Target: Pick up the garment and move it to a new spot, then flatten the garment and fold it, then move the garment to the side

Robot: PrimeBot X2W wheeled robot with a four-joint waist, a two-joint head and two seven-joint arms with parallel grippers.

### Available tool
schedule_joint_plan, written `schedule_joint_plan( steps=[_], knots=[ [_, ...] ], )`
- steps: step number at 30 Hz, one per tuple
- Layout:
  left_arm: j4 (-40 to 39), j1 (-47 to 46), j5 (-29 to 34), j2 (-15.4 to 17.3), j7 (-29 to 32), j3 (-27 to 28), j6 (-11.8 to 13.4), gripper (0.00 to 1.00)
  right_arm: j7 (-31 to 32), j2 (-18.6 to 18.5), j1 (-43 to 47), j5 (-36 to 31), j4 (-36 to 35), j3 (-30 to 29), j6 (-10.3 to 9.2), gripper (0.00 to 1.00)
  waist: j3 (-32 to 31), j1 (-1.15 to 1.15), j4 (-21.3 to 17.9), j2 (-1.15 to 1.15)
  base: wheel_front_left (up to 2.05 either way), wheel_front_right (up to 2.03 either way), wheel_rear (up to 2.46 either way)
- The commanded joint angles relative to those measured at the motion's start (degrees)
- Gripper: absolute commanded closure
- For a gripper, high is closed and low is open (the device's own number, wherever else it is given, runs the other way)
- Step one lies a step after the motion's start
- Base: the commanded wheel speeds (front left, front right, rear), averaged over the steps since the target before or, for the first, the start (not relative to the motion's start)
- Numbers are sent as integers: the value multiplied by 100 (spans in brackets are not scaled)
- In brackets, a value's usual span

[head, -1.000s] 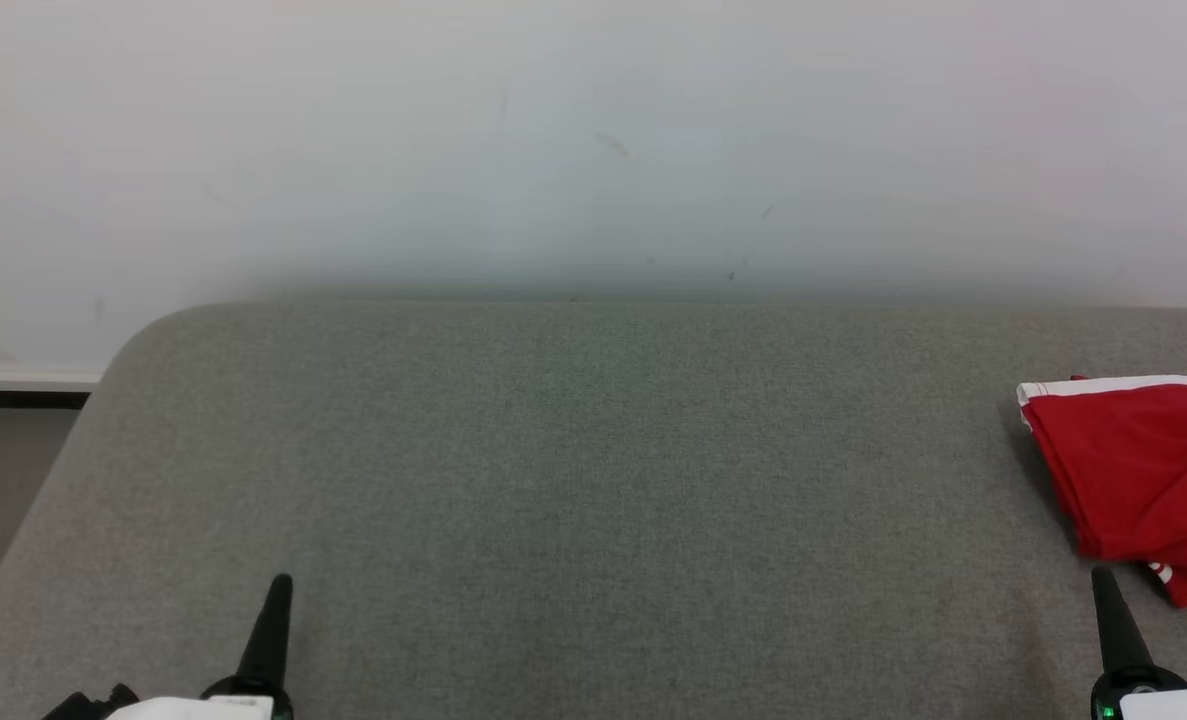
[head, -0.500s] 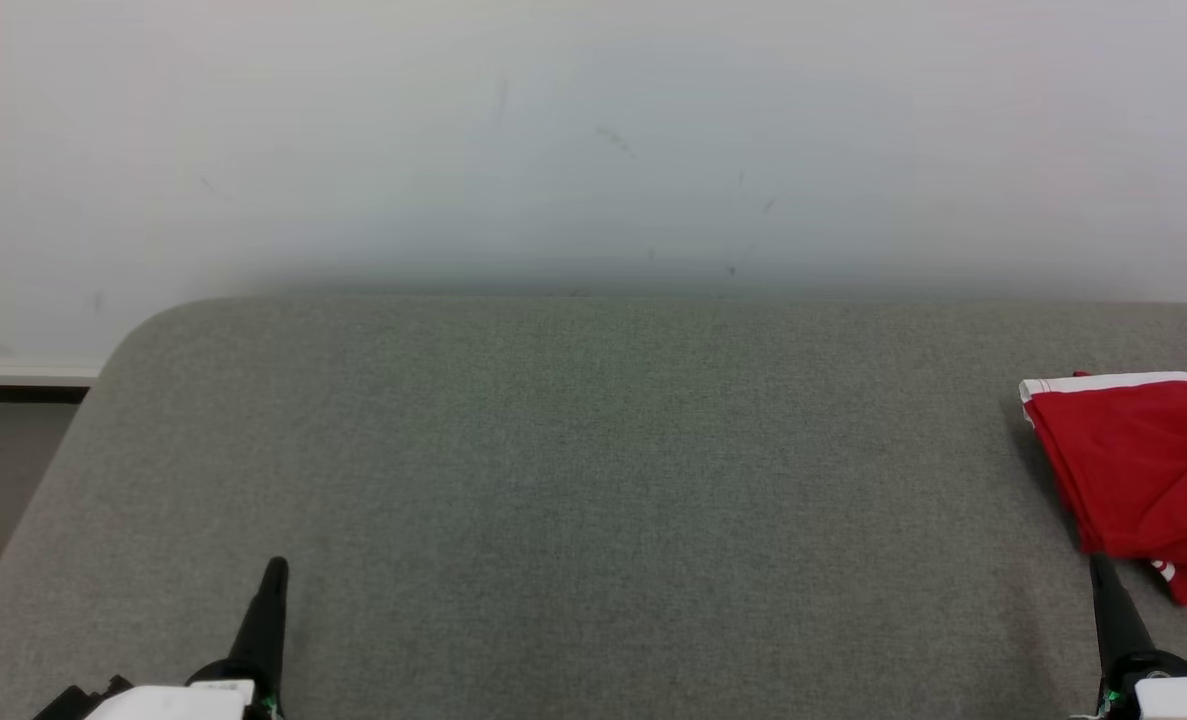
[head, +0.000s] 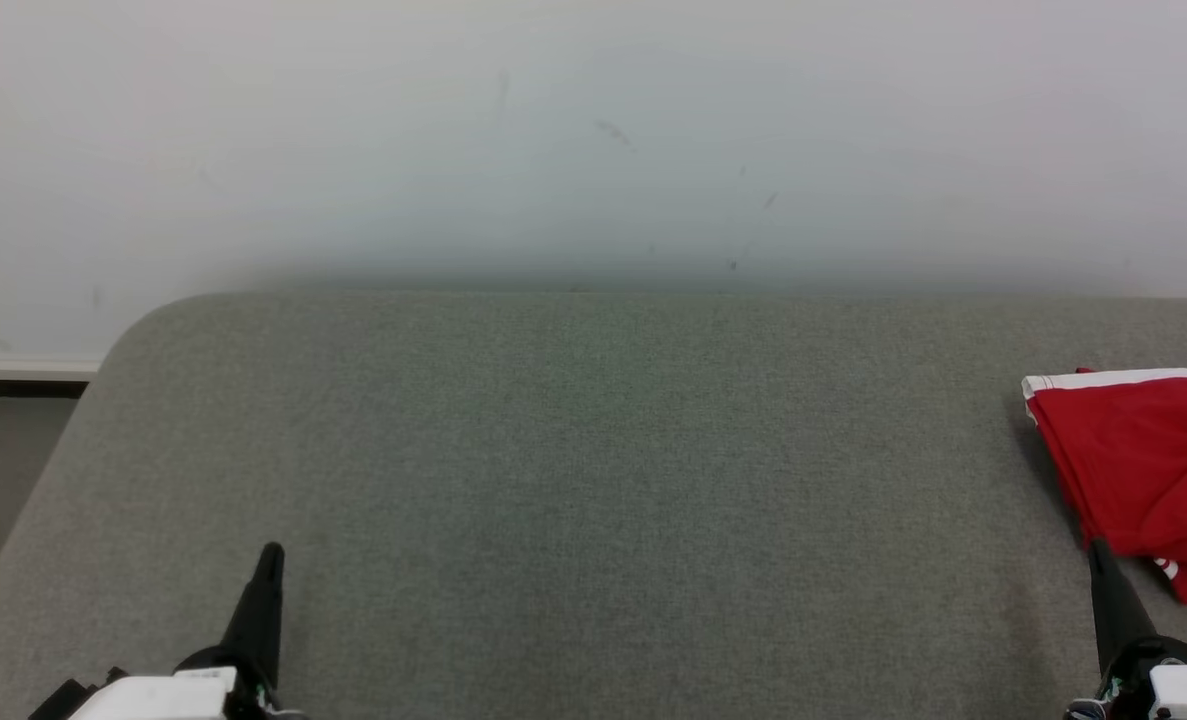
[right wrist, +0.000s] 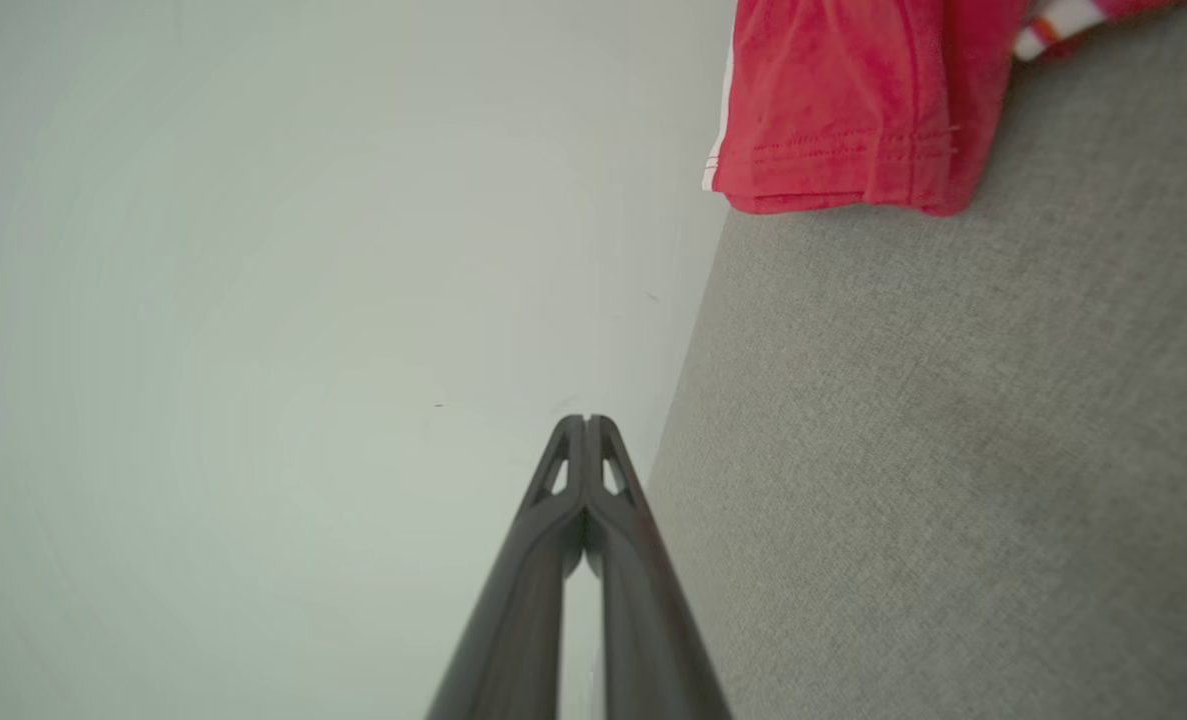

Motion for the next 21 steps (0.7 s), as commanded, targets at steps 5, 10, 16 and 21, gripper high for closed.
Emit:
schedule_joint_plan(
  steps=[5,10,16,21],
  knots=[
    [10,-107,-319,42,92,54,-35,100,78,-54,-99,306,-45,-25,-12,100,19,0,2,0,0,0,0],
    [15,-116,-421,41,112,63,-36,100,101,-55,-116,368,-46,-26,-12,100,27,0,4,0,0,0,0],
    [14,-116,-420,40,114,64,-36,100,101,-54,-115,368,-45,-25,-12,100,27,0,4,0,0,0,0],
    [14,-116,-418,38,115,65,-37,100,101,-54,-115,367,-45,-25,-12,100,27,0,4,0,0,0,0]
  ],
)
